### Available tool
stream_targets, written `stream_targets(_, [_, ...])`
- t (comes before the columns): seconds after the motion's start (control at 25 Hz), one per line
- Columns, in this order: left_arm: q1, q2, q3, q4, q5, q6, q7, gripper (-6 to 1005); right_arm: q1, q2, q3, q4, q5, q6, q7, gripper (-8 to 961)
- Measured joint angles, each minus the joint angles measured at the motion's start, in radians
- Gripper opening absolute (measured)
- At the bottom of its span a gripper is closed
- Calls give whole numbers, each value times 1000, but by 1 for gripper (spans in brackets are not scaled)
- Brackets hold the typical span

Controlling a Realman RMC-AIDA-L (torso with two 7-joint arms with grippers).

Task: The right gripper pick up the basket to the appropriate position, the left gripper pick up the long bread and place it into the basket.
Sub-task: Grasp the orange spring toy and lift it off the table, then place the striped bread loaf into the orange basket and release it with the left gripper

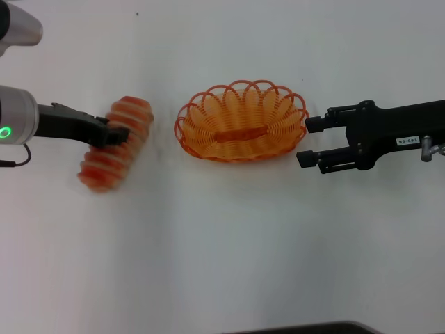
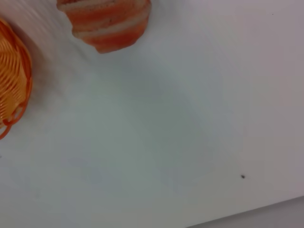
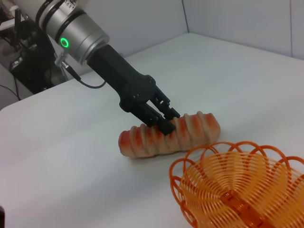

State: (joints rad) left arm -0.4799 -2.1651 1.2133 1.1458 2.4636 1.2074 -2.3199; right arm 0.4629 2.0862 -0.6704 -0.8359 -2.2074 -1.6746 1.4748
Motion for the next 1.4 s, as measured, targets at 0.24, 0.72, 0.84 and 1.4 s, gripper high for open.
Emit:
stream_targets(0.24, [14, 2, -6, 72, -4, 27, 2, 395, 0, -2, 2, 1, 0, 2, 3, 780])
stream_targets(0.72, [-165, 2, 21, 114, -149, 139, 205, 308, -27, -27, 26, -7, 5, -32, 42, 780])
stream_targets(0.84, [-283, 1, 32, -34, -152, 135, 252, 287, -27, -28, 26, -7, 2, -34, 42, 780])
stream_targets(1.4, [-430, -6, 86, -251, -153, 81, 272, 338, -20, -20, 26, -6, 3, -31, 42, 780])
